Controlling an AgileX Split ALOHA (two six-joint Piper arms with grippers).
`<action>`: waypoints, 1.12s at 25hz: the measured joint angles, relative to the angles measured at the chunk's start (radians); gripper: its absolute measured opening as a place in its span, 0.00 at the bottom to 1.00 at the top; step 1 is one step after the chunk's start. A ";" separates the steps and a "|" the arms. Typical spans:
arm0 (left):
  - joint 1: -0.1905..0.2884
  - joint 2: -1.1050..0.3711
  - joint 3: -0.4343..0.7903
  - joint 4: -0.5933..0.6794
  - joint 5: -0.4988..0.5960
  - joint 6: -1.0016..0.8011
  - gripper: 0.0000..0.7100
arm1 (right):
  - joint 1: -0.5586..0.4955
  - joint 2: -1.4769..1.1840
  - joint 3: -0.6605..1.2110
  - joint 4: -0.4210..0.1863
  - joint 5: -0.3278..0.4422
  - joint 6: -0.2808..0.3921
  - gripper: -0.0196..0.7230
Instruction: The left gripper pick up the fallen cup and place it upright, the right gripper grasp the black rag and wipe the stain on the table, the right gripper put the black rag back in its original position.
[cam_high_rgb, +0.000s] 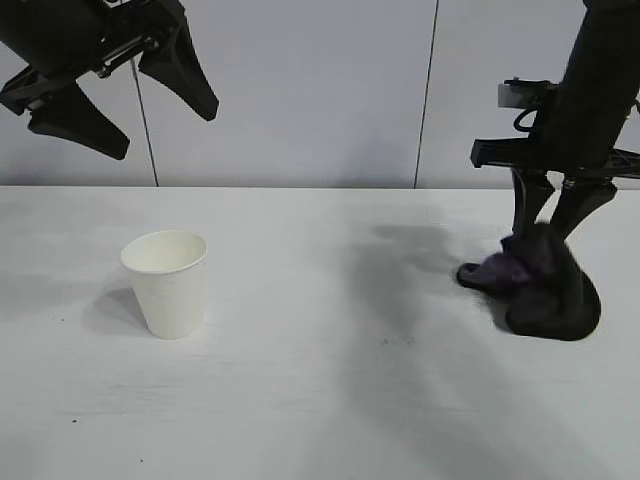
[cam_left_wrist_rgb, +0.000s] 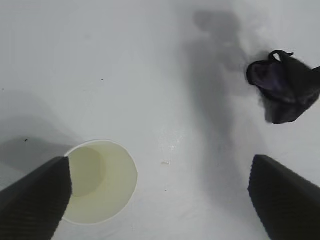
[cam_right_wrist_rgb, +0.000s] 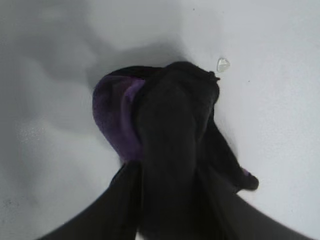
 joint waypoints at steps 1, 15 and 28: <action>0.000 0.000 0.000 0.000 0.001 0.000 0.98 | 0.000 0.000 0.000 0.000 0.003 0.000 0.59; 0.000 0.000 0.000 0.000 0.007 0.000 0.98 | 0.000 -0.059 0.001 0.041 0.006 -0.006 0.83; 0.000 0.000 0.000 0.000 0.008 0.000 0.98 | 0.000 -0.182 0.003 0.190 0.012 -0.081 0.83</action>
